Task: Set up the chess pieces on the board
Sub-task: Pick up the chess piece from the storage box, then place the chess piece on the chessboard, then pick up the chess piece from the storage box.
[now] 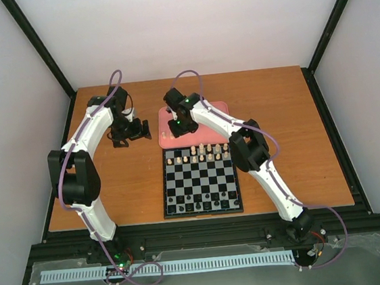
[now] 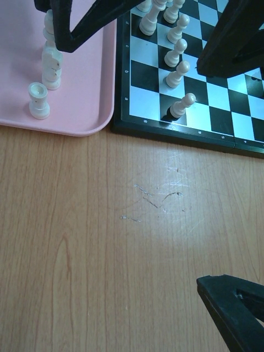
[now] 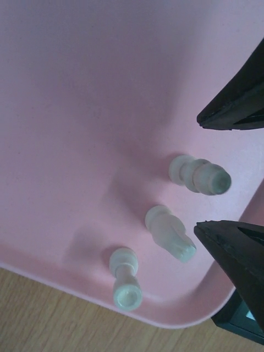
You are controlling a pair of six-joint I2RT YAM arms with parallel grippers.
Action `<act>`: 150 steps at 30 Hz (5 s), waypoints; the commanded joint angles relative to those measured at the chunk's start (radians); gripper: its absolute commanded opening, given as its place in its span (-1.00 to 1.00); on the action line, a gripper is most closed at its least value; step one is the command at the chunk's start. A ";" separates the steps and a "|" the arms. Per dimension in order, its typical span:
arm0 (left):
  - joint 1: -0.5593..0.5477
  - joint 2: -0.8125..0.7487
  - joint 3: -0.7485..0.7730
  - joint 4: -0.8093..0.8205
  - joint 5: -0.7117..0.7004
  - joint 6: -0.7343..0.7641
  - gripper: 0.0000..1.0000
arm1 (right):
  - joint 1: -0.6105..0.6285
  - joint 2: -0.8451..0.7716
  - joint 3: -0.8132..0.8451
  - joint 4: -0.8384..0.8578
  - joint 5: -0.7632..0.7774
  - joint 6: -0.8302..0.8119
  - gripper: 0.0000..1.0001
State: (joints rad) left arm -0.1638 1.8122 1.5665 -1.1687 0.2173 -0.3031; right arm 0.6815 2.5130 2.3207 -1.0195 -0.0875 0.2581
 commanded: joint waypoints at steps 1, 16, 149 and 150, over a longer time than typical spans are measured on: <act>-0.002 -0.008 0.020 0.004 0.009 -0.004 1.00 | -0.010 0.024 0.038 0.032 0.022 -0.008 -0.09; -0.002 0.013 0.035 -0.003 0.006 -0.001 1.00 | -0.025 0.070 0.080 0.030 0.007 -0.014 -0.35; 0.017 -0.013 0.023 0.005 -0.004 -0.011 1.00 | 0.006 0.075 0.084 0.133 -0.058 0.002 -0.01; 0.018 -0.013 0.023 0.004 -0.003 -0.011 1.00 | 0.005 0.081 0.087 0.134 -0.059 0.005 -0.02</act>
State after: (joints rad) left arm -0.1524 1.8164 1.5677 -1.1683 0.2100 -0.3069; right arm 0.6876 2.5629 2.3611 -0.8928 -0.1627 0.2520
